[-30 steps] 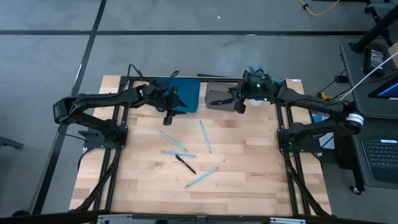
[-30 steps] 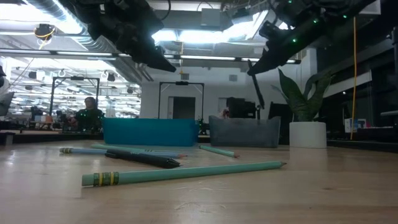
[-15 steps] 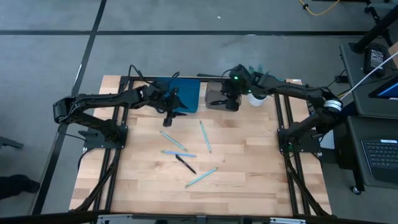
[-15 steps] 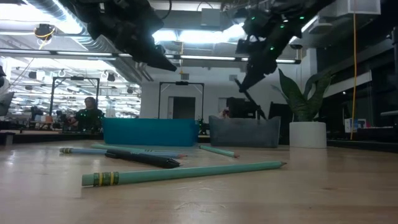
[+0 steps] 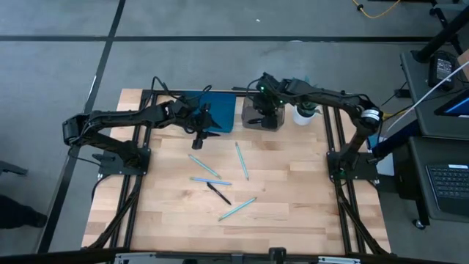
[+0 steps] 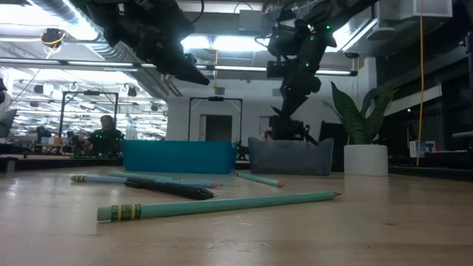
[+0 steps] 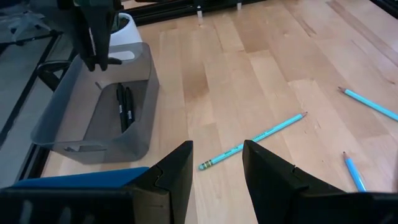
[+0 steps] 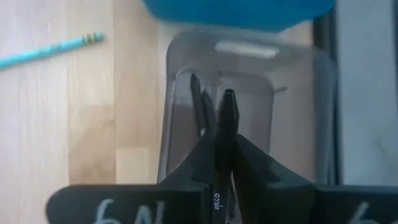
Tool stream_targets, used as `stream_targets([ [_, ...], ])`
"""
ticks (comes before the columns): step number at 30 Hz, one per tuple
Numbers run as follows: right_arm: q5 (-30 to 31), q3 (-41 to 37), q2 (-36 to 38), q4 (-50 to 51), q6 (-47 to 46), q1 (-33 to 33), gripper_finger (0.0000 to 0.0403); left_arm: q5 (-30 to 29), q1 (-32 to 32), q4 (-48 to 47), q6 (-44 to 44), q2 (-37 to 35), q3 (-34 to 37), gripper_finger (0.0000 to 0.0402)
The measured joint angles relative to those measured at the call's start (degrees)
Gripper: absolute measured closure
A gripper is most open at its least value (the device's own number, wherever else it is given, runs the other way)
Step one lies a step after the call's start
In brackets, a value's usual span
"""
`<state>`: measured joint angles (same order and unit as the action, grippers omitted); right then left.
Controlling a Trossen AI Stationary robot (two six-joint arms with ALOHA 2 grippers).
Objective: Sort pens & pencils
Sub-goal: Put the black pen into the black bin
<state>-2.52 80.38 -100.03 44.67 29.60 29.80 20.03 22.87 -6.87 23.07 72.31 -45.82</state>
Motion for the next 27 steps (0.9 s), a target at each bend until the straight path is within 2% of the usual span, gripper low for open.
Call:
stream_targets([
  [9,-1.4,0.8,-2.2,2.0,0.5,0.1,0.037,0.0,0.0,0.0,0.0,0.0,0.0,0.0268],
  [27,-3.6,0.7,-10.3,-2.8,1.6,0.2,0.037,-0.1,0.0,-0.2,0.0,0.0,0.0,0.0268],
])
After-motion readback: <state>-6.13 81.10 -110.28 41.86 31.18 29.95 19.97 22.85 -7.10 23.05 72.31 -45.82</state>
